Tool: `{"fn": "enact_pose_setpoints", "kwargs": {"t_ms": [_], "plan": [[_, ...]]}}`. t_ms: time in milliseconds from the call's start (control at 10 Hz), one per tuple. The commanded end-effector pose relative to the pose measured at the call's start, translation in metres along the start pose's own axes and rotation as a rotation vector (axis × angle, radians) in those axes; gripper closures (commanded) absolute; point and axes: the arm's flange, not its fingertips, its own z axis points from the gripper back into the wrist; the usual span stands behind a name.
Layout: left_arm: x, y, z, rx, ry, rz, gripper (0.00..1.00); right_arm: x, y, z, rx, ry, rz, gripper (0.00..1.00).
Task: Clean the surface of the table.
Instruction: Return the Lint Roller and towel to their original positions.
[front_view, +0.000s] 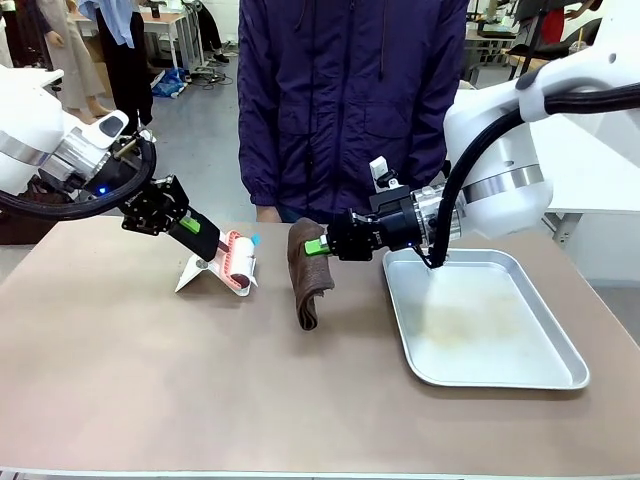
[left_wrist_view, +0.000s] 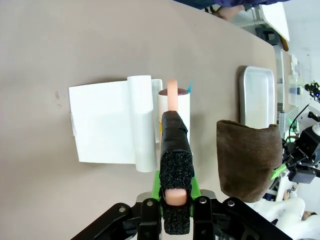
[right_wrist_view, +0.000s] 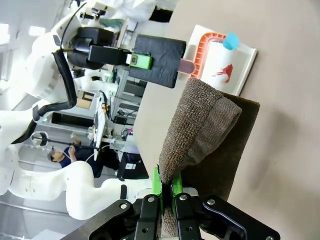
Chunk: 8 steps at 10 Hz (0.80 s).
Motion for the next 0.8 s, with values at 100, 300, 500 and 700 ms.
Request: {"fn": "enact_pose_setpoints", "kwargs": {"t_ms": [100, 300, 500, 700], "plan": [[-0.0004, -0.0002, -0.0004, -0.002, 0.003, -0.009, 0.78, 0.0000, 0.0000, 0.0000, 0.000, 0.000, 0.000, 0.92], [-0.0004, -0.0002, -0.0004, -0.002, 0.003, -0.009, 0.78, 0.0000, 0.0000, 0.0000, 0.000, 0.000, 0.000, 0.92], [-0.0001, 0.0003, -0.0004, 0.001, 0.002, -0.001, 0.78, 0.0003, 0.0057, -0.0081, -0.019, 0.069, 0.028, 0.92], [0.0009, 0.0040, -0.0048, 0.025, 0.015, -0.017, 0.78, 0.0006, 0.0047, -0.0048, 0.002, 0.063, -0.033, 0.92]]}}
